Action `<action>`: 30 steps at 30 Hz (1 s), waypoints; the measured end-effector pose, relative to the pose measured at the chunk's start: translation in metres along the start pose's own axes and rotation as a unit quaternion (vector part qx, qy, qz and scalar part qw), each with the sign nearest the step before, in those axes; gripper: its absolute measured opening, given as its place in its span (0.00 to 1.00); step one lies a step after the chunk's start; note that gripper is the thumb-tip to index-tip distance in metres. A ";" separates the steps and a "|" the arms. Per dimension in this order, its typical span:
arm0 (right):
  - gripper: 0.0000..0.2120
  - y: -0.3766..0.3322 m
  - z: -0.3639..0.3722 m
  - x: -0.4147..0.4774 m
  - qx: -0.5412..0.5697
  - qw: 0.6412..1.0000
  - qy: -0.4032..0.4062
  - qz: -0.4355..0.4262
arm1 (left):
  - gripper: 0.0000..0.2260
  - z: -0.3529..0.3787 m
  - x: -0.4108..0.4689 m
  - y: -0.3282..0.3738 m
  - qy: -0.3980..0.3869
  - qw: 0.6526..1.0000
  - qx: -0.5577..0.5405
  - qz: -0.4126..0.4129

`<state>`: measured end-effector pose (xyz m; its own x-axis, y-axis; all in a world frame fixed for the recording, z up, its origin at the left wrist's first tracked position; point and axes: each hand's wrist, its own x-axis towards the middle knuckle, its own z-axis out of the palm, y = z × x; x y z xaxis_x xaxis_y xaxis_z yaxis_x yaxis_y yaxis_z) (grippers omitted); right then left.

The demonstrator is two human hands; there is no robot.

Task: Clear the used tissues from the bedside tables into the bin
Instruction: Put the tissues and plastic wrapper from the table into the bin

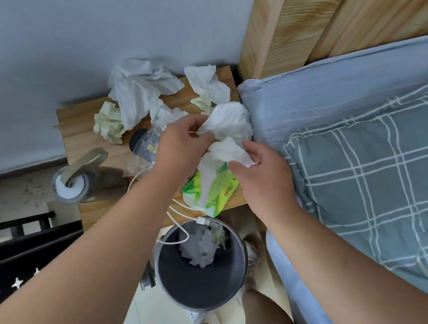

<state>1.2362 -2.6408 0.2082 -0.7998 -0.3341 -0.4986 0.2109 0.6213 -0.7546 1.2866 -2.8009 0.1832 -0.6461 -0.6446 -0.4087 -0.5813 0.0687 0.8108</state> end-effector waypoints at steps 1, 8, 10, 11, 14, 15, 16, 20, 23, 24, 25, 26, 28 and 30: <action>0.19 -0.002 0.000 -0.001 -0.006 1.000 0.008 -0.006 | 0.09 -0.005 -0.003 0.002 0.005 1.000 -0.017 -0.004; 0.04 -0.020 -0.011 -0.014 0.023 0.998 0.049 -0.034 | 0.07 -0.036 -0.038 0.019 0.026 0.989 -0.142 -0.037; 0.05 -0.027 -0.017 -0.023 0.053 0.998 0.039 -0.026 | 0.06 -0.048 -0.053 0.022 0.028 0.979 -0.196 -0.046; 0.04 -0.030 -0.020 -0.028 0.067 0.997 0.035 -0.027 | 0.06 -0.054 -0.062 0.023 0.032 0.974 -0.219 -0.049; 0.04 -0.038 -0.033 -0.049 0.092 0.994 0.016 -0.056 | 0.04 -0.069 -0.091 0.025 0.037 0.963 -0.264 -0.048; 0.05 -0.039 -0.037 -0.057 0.108 0.992 0.007 -0.065 | 0.05 -0.073 -0.103 0.025 0.037 0.959 -0.276 -0.047; 0.05 -0.040 -0.041 -0.066 0.120 0.990 -0.002 -0.072 | 0.05 -0.076 -0.114 0.024 0.038 0.955 -0.289 -0.048; 0.05 -0.035 -0.050 -0.098 0.124 0.988 -0.040 -0.084 | 0.06 -0.085 -0.162 0.014 0.054 0.939 -0.335 -0.059; 0.06 -0.023 -0.048 -0.118 0.127 0.987 -0.064 -0.081 | 0.08 -0.084 -0.197 -0.005 0.078 0.932 -0.346 -0.075; 0.06 -0.016 -0.045 -0.124 0.124 0.987 -0.070 -0.074 | 0.08 -0.082 -0.208 -0.015 0.086 0.931 -0.344 -0.086; 0.06 -0.008 -0.043 -0.130 0.120 0.988 -0.076 -0.066 | 0.08 -0.079 -0.221 -0.025 0.091 0.930 -0.342 -0.101; 0.06 0.000 -0.040 -0.135 0.118 0.988 -0.081 -0.058 | 0.07 -0.075 -0.232 -0.036 0.095 0.928 -0.340 -0.116; 0.06 0.022 -0.033 -0.143 0.107 0.989 -0.090 -0.045 | 0.08 -0.066 -0.253 -0.061 0.100 0.927 -0.328 -0.152; 0.05 0.048 -0.024 -0.147 0.074 0.992 -0.097 -0.031 | 0.09 -0.054 -0.270 -0.087 0.104 0.924 -0.314 -0.190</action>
<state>1.3505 -2.5445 0.2554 -0.6932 -0.5087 -0.5106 0.2556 0.4890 -0.8340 1.5384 -2.6744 0.2453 -0.3064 -0.6687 -0.6775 -0.3031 -0.6061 0.7354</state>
